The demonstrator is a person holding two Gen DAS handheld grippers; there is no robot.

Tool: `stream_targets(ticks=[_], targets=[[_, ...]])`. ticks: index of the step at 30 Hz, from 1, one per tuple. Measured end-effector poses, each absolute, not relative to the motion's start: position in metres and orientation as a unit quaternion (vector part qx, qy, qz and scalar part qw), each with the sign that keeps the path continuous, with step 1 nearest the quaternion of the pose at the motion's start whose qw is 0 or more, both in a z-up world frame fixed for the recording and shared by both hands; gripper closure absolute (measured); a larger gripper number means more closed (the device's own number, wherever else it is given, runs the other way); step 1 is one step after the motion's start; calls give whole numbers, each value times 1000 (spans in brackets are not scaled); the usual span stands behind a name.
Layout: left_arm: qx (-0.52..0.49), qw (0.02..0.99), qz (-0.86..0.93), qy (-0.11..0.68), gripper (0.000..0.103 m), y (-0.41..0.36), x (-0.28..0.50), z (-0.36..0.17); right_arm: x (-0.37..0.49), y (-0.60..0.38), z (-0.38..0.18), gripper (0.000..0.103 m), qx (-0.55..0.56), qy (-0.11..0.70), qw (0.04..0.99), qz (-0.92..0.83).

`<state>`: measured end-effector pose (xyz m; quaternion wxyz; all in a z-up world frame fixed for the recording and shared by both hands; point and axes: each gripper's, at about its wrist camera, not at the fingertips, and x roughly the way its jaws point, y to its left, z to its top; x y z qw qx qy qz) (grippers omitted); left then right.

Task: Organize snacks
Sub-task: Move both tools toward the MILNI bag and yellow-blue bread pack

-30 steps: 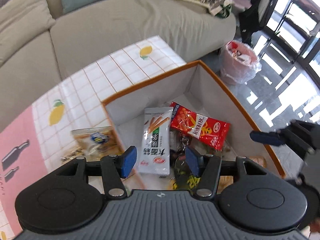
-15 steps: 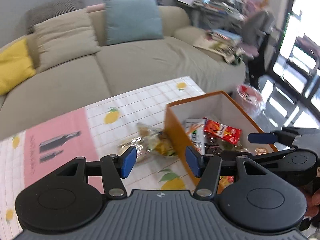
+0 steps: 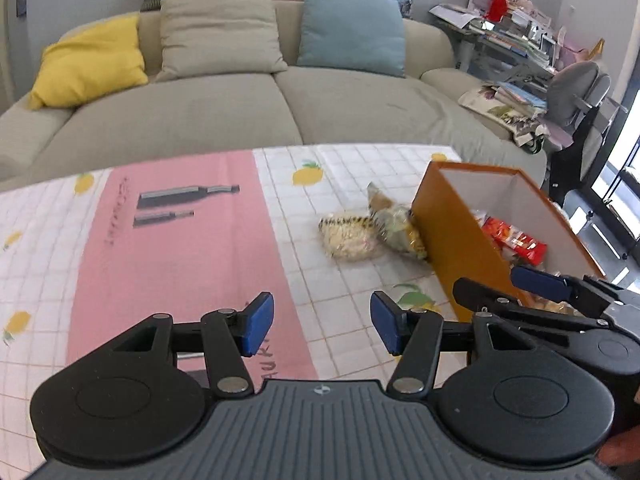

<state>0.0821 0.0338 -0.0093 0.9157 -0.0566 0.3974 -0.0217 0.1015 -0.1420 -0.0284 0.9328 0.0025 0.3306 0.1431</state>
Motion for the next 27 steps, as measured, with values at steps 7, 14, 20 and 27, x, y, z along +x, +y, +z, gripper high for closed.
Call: stream_targets(ticks=[7,14,20,27], targets=[[-89,917,-37,388,42,40,101,-46,108,-121,-63,53,-64,321,935,138],[-87,914,-56,392,45,41,141,-71,141,-107,-87,61,-113,315,936,114],[-65,909,-76,405,51,43,178,-100,180,-100,-105,68,-126,315,935,103],[-40,901,-93,422,54,30,209,-133,209,-96,-124,71,-126,320,933,103]])
